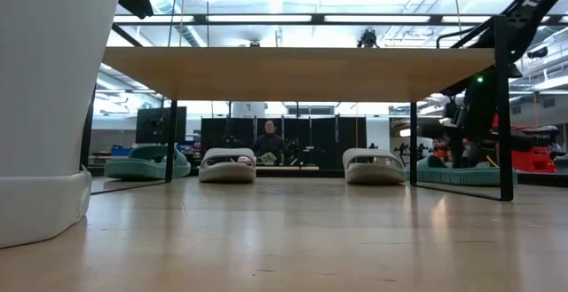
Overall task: Pick and place slides into the shelf
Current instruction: Put the right green slide on the shelf
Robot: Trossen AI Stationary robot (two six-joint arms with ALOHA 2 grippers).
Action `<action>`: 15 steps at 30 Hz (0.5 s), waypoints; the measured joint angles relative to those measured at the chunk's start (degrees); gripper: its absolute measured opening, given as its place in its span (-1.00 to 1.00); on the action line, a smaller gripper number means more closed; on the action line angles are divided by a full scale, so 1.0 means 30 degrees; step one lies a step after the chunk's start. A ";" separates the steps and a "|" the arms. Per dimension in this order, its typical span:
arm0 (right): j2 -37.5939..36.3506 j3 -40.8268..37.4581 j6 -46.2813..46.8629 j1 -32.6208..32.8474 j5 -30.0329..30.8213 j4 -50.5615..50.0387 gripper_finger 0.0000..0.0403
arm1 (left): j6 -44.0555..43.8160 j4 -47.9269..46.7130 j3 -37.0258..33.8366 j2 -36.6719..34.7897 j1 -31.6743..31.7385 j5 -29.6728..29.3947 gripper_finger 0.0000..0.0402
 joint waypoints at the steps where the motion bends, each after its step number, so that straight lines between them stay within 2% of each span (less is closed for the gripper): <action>1: -0.0265 -0.0157 0.0001 0.0000 -0.0010 0.0016 -0.75 | 0.0001 0.0000 0.0000 -0.0007 0.0000 0.0000 -0.40; 9: -0.2842 -0.0435 0.0144 0.0087 -0.1741 -0.0458 -0.79 | -0.0022 0.0000 0.0000 -0.0007 0.0000 0.0000 -0.41; 15: -0.4715 -0.0417 -0.0105 0.0080 -0.1542 -0.0336 -0.79 | -0.0021 0.0000 0.0000 -0.0003 0.0000 -0.0007 -0.43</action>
